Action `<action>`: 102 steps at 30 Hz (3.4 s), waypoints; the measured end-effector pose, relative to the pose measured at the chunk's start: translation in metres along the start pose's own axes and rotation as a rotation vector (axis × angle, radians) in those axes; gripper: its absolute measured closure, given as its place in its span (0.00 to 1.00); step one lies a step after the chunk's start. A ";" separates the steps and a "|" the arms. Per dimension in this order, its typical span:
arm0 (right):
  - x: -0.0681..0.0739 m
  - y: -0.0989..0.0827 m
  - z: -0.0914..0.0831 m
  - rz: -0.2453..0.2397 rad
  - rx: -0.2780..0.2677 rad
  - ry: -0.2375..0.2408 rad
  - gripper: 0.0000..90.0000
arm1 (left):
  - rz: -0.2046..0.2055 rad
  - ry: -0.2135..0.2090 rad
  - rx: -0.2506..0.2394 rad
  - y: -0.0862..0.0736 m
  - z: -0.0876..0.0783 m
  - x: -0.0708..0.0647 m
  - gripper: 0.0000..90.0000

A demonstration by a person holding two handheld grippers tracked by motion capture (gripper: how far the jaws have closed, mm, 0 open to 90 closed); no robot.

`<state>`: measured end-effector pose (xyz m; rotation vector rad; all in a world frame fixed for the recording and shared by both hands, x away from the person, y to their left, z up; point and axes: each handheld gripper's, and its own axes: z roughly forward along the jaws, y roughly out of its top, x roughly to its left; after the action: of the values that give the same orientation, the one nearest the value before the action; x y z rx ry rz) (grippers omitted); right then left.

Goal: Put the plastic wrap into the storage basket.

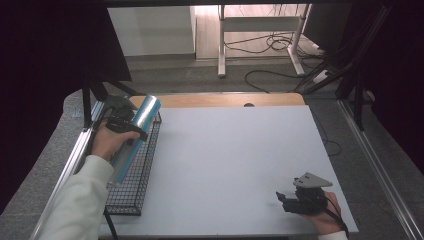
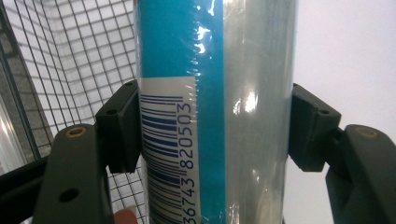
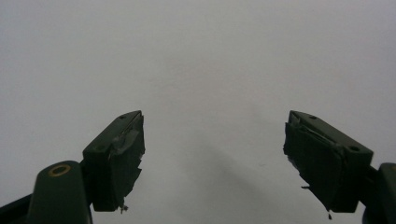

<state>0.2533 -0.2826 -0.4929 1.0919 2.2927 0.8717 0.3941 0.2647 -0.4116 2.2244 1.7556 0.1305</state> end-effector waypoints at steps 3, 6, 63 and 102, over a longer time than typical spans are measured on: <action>0.000 0.000 0.000 0.003 0.000 -0.003 0.23 | -0.020 -0.002 0.009 -0.003 0.007 0.005 0.35; 0.000 0.000 0.000 0.004 0.000 -0.004 0.23 | -0.035 0.000 0.015 -0.005 0.012 0.008 0.35; 0.001 -0.004 -0.003 -0.006 0.008 -0.037 0.23 | 0.117 -0.127 -0.268 -0.060 0.013 -0.059 0.18; 0.005 0.006 -0.005 0.031 -0.117 0.023 0.21 | 0.316 -0.183 -0.343 -0.138 0.062 -0.143 0.18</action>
<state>0.2501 -0.2781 -0.4859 1.0742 2.2180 1.0219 0.2454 0.1446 -0.4944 2.1605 1.1789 0.2651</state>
